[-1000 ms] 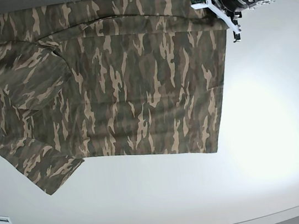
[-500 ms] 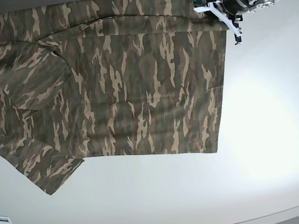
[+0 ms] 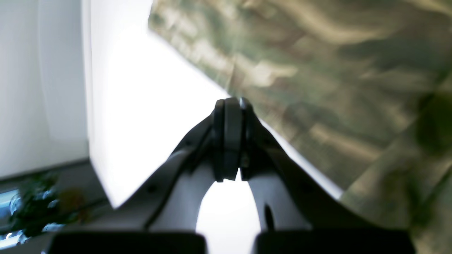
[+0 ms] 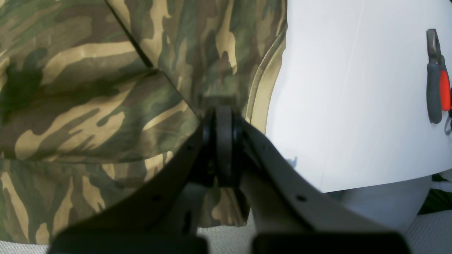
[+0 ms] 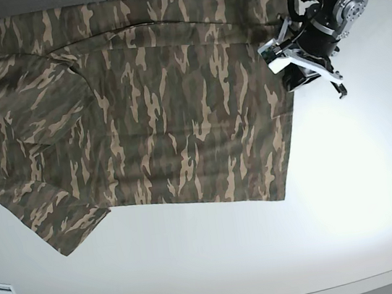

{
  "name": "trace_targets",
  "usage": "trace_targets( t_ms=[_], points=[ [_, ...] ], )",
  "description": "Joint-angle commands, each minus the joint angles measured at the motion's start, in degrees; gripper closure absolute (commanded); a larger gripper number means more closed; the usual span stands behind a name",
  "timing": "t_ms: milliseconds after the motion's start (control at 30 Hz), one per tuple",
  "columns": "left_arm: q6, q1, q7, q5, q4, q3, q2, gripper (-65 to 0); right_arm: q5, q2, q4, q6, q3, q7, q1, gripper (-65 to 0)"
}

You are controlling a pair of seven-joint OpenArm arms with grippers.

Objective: Fold the T-shirt properly
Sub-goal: 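Release the shirt edge and hold the left gripper above it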

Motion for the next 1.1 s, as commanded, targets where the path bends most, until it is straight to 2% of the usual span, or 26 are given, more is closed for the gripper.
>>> trace_targets(
  t_ms=[0,167,233,467,733,933,967,1067],
  points=[
    [-4.2,-0.1,-0.6,0.1,2.5,-0.3,-0.9,0.0,-0.2,1.1,0.8,-0.3,0.8,0.9,-0.1,0.0],
    [-24.5,2.8,-0.3,-9.3,4.5,-0.3,-3.7,0.0,-0.2,1.1,0.8,-0.3,0.8,0.8,-0.1,0.0],
    [-29.6,4.5,-0.3,-9.9,4.5,-0.3,-5.1,0.0,-0.2,1.1,0.8,-0.3,0.8,0.8,-0.1,0.0],
    [-29.0,5.6,-1.7,-8.8,2.9,-0.3,-7.3,0.0,-0.2,1.0,0.8,-1.2,0.8,0.9,-0.1,0.0],
    [-29.0,5.6,-3.8,-7.4,-0.9,-0.3,-7.3,0.0,-0.2,1.0,0.8,-1.7,0.8,0.9,-0.1,0.0],
    [-29.0,5.6,-8.1,-6.0,-1.0,-0.3,-7.2,0.0,-0.2,1.0,0.8,-1.7,0.8,0.9,-0.1,0.0],
    [-28.4,5.6,-8.6,-4.9,-1.0,-0.3,-7.2,0.0,-0.2,1.0,0.8,-1.7,0.8,0.9,-0.1,0.0],
    [-22.7,4.9,-10.6,-1.9,-1.5,-0.3,-7.1,0.0,-0.2,1.0,0.8,-1.7,0.8,0.9,-0.1,0.0]
  ],
)
